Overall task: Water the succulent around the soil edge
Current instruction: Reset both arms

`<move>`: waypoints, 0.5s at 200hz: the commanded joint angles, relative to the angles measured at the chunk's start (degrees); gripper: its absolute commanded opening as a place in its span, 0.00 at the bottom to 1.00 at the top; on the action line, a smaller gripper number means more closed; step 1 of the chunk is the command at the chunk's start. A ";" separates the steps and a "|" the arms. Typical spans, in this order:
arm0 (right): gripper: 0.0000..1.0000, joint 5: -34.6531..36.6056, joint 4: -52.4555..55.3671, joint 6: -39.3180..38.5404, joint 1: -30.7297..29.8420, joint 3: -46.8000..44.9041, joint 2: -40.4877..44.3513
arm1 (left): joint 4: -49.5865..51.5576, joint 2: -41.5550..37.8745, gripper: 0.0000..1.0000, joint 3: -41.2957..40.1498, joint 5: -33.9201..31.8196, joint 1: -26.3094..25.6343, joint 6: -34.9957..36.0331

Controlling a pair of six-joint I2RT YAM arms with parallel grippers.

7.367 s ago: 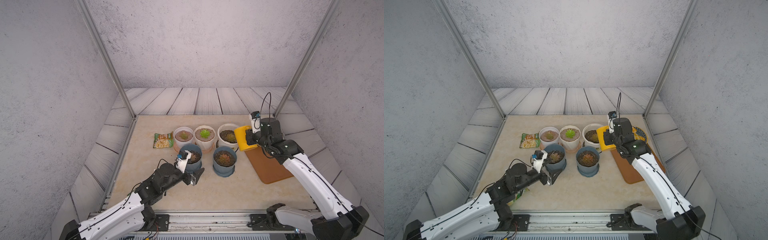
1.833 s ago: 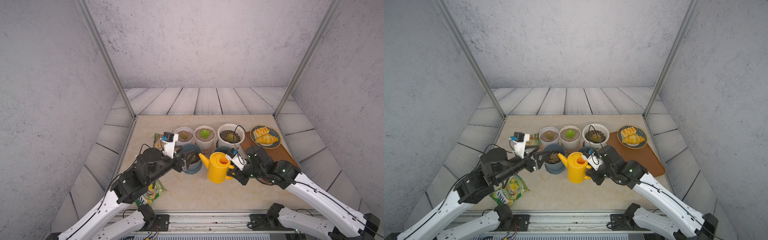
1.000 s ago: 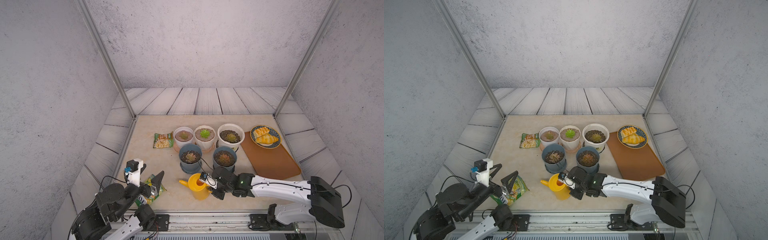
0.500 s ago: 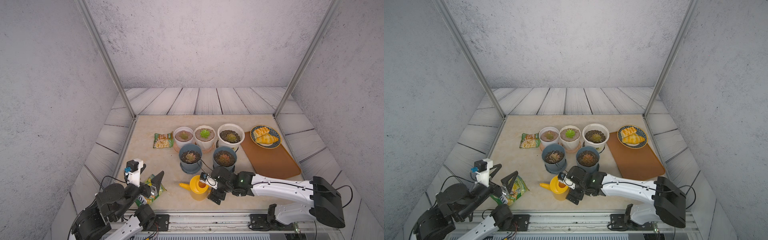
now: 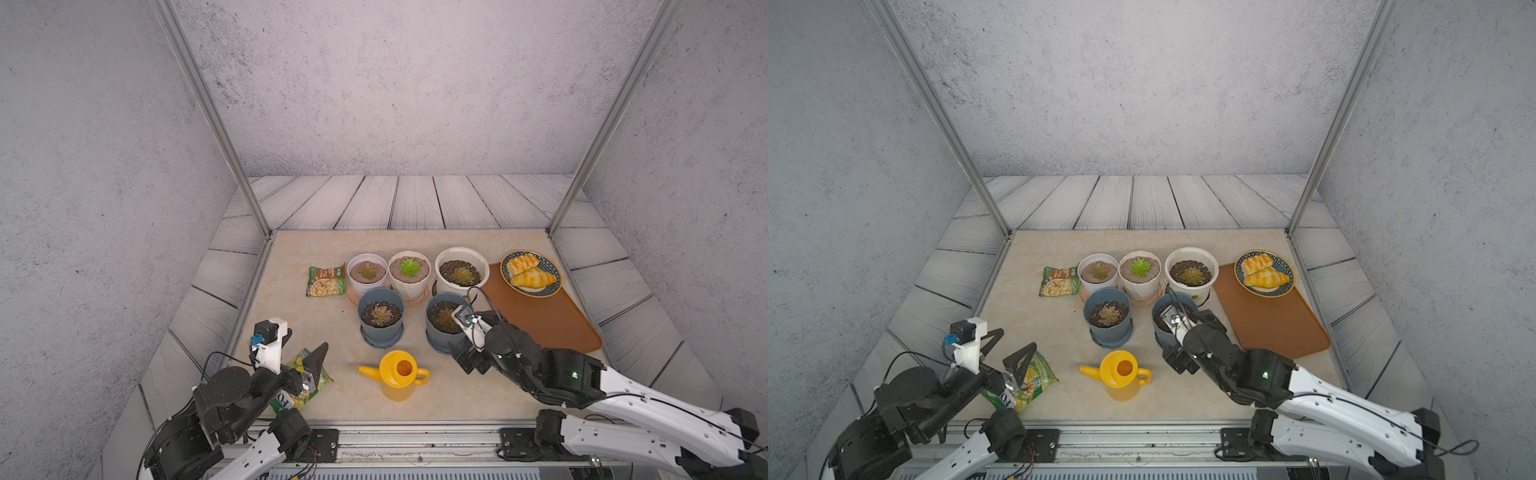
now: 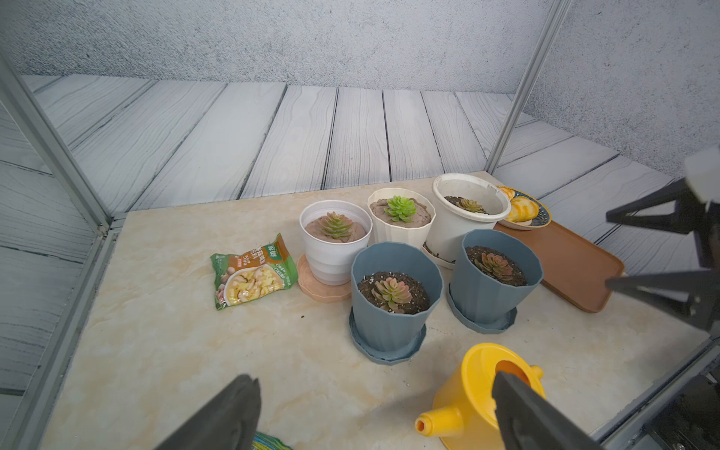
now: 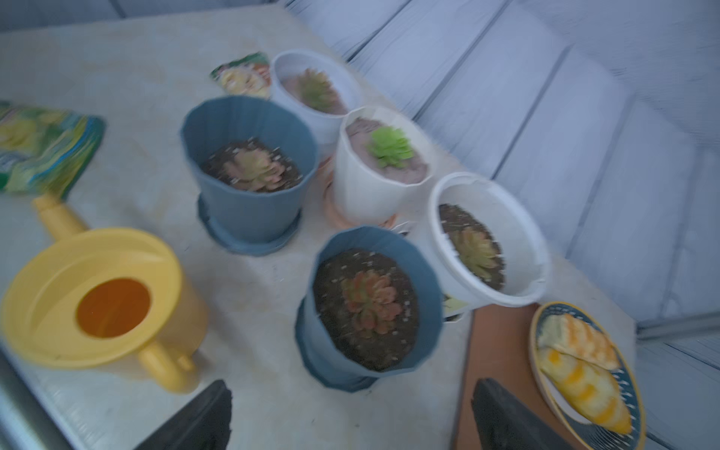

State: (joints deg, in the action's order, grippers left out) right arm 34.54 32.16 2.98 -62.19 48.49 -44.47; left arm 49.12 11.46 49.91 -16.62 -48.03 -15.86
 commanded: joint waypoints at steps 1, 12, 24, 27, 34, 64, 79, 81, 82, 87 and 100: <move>1.00 17.66 -9.79 -1.50 7.38 -6.27 7.63 | -0.47 -0.75 0.98 -0.63 0.62 -0.22 -0.14; 1.00 17.28 -16.58 -3.05 13.48 -10.31 11.05 | -0.61 -0.66 0.98 -0.74 1.01 -0.16 -0.25; 1.00 16.22 -23.16 -3.00 20.93 -14.50 13.34 | -0.59 -0.65 0.98 -0.77 1.33 -0.22 -0.31; 1.00 16.05 -24.60 -2.92 22.54 -15.41 13.54 | -0.56 -0.62 0.98 -0.78 1.36 -0.18 -0.31; 1.00 15.89 -28.04 -3.15 25.86 -17.29 13.53 | -0.53 -0.57 0.98 -0.81 1.41 -0.22 -0.36; 1.00 7.55 -38.88 -4.01 38.11 -23.16 4.53 | -0.59 -1.07 0.98 -1.25 1.42 -0.22 -0.53; 1.00 0.92 -42.47 -5.31 41.85 -23.83 -3.19 | -1.24 -1.27 0.98 -1.81 1.41 -0.22 -0.45; 1.00 0.47 -43.15 -5.34 42.17 -23.85 -4.32 | -1.29 -1.36 0.98 -1.85 1.42 -0.22 -0.41; 1.00 0.32 -43.46 -5.35 42.29 -23.82 -4.88 | -1.35 -1.36 0.98 -1.93 1.42 -0.22 -0.41; 1.00 -0.48 -45.07 -5.11 42.95 -23.72 -8.05 | -1.61 -1.44 0.99 -2.08 1.46 -0.20 -0.40; 1.00 -2.20 -50.19 -5.06 44.31 -23.80 -14.56 | -1.91 -1.58 0.98 -2.53 1.50 -0.22 -0.40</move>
State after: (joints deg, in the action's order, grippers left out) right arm 39.64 -5.80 -1.26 -20.08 25.26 -50.13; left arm 48.71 10.79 48.36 -15.31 -48.03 -16.05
